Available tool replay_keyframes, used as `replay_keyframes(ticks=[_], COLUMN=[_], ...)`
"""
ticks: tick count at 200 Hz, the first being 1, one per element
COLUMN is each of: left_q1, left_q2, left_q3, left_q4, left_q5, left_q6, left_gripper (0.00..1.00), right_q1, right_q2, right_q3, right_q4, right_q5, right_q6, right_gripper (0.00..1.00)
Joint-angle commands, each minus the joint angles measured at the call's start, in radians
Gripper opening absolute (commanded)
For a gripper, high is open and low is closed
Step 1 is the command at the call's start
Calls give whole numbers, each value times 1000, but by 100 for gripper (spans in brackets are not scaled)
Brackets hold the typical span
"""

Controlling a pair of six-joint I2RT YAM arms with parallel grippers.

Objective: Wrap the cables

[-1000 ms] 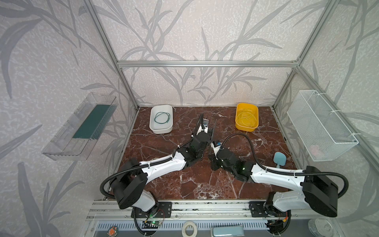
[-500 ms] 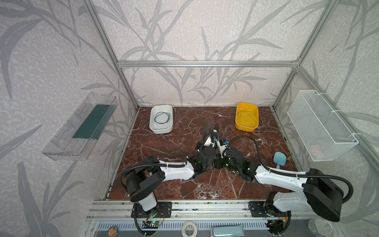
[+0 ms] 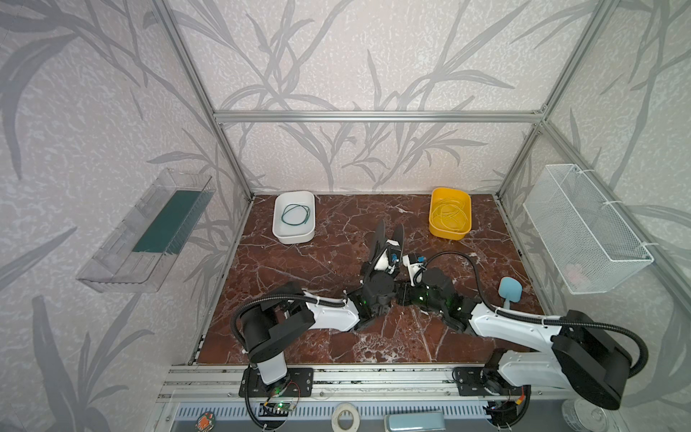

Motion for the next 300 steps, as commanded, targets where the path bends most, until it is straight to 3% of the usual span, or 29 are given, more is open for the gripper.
replay_keyframes(ticks=[1,48,100,131,160,202,253,300], left_q1=[49,-5,-21,-26,-42,-68,-71,-74], left_q2=[4,67,40,5,23,105,89,106], left_q3=[-97,-177,-218,-254,-245,-138,-152,-152], left_q4=[29,326,329,328,329,329,330,330], left_q5=[-58,-15,24,78,83,-25,-22,7], left_q6=[153,314,277,268,296,395,346,435], left_gripper=[0,0,0,0,0,0,0,0], right_q1=[-16,-41,-73,-163,-171,-170,-168,-173], right_q2=[-72,-36,-59,-81,-76,-74,-66,-34], right_q3=[-13,-25,-52,-87,-70,-58,-86,-84], right_q4=[113,161,150,188,187,192,250,360], right_q5=[-106,-120,-119,-199,-238,-232,-213,-231], right_q6=[35,81,98,167,221,295,333,442], right_gripper=[0,0,0,0,0,0,0,0])
